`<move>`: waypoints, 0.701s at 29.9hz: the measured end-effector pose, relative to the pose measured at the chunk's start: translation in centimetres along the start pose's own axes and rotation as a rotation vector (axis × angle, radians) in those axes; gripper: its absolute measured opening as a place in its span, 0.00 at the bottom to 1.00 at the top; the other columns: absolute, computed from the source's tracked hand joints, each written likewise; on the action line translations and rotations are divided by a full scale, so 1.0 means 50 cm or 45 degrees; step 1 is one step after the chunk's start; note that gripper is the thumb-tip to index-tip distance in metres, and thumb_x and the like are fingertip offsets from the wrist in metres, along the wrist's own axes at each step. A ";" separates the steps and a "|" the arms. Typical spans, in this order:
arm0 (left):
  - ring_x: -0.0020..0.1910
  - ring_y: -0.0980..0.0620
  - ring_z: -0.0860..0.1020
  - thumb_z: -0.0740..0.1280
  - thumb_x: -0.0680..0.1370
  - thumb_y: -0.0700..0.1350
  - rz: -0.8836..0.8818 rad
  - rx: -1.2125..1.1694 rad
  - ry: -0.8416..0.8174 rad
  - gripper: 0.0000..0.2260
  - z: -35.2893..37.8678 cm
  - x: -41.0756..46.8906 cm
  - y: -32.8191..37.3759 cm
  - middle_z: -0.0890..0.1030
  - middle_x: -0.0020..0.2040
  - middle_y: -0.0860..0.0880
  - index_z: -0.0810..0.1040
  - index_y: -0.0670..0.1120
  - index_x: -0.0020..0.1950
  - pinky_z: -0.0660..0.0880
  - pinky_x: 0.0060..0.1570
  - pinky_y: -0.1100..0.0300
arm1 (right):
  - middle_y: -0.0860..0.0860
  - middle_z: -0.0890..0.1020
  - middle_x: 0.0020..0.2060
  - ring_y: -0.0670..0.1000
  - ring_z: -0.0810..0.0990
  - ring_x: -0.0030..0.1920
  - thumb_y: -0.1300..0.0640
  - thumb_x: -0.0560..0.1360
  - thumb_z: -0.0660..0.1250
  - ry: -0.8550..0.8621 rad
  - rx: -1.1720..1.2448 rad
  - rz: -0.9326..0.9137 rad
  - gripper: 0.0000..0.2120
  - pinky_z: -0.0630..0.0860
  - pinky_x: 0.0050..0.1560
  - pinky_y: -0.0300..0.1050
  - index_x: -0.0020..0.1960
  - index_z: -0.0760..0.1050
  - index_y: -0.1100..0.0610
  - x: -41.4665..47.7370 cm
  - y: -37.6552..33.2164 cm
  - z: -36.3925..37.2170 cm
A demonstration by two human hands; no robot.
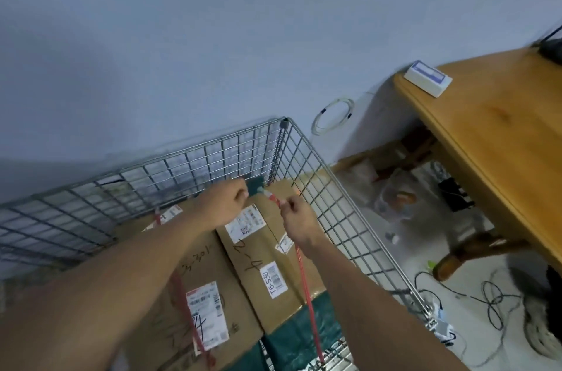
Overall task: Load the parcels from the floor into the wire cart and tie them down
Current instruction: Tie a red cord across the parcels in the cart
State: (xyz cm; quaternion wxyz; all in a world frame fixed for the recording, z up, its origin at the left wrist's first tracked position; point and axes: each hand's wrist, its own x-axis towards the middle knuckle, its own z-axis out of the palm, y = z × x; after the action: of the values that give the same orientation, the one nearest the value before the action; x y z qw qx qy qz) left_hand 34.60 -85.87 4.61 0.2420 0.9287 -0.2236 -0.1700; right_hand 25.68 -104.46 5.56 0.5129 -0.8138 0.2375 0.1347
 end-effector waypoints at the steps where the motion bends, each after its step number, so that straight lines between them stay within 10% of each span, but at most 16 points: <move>1: 0.43 0.47 0.79 0.62 0.84 0.46 -0.059 0.000 -0.006 0.07 0.006 0.007 -0.011 0.80 0.45 0.50 0.78 0.49 0.49 0.79 0.46 0.48 | 0.51 0.74 0.37 0.49 0.70 0.34 0.52 0.87 0.56 0.026 -0.011 -0.007 0.11 0.69 0.33 0.43 0.50 0.72 0.54 0.024 0.001 0.001; 14: 0.38 0.58 0.72 0.61 0.85 0.53 -0.480 0.067 -0.256 0.11 0.103 0.133 -0.087 0.75 0.44 0.51 0.72 0.50 0.46 0.67 0.34 0.62 | 0.50 0.77 0.37 0.38 0.77 0.26 0.55 0.87 0.56 -0.299 0.078 0.254 0.11 0.69 0.23 0.31 0.59 0.73 0.62 0.287 0.030 0.078; 21: 0.37 0.55 0.79 0.57 0.87 0.50 -0.711 -0.291 -0.202 0.13 0.182 0.186 -0.146 0.80 0.43 0.49 0.76 0.47 0.47 0.72 0.32 0.63 | 0.66 0.85 0.46 0.67 0.85 0.48 0.46 0.84 0.61 -0.382 0.086 0.229 0.18 0.82 0.47 0.66 0.47 0.84 0.55 0.353 0.068 0.136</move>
State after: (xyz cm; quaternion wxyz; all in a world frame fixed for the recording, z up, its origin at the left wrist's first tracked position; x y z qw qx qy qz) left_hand 41.04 -88.18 -8.68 0.2706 0.9049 0.0427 -0.3258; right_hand 39.08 -103.97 -8.20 0.5554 -0.7424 0.2347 0.2920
